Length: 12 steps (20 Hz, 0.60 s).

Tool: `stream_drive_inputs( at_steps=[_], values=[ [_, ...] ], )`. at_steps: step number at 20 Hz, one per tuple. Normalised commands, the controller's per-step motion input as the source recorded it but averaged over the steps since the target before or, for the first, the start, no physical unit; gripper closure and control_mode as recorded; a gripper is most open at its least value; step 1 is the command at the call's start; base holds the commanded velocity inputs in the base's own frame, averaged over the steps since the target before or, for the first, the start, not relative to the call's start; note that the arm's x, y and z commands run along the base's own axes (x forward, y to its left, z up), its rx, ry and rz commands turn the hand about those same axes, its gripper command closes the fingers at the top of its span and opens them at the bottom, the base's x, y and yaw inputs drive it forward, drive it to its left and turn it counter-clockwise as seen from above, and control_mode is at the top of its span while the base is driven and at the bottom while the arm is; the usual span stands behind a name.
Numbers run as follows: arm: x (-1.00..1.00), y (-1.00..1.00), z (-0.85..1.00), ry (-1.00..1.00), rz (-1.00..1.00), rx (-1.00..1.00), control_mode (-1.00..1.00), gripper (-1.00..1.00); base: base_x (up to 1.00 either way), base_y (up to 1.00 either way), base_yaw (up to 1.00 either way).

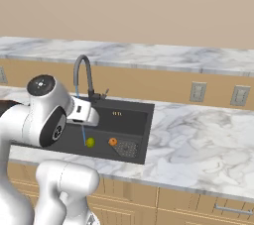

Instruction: Pick the orange, pear, tangerine from the sink and place them on the cutting board to airdry. Then turn off the sink faucet.

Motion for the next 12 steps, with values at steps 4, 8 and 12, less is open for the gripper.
stream_drive_inputs(
  at_steps=[4,8,12],
  values=[
    [0.29,0.0,-0.3,0.0,0.0,0.0,-1.0,-1.0,0.0,0.0,0.0],
    [0.27,0.0,-0.27,0.01,0.0,0.0,-1.0,-1.0,0.0,0.0,0.0],
    [0.27,0.0,-0.29,0.0,0.0,0.0,-1.0,-1.0,0.0,0.0,0.0]
  ],
)
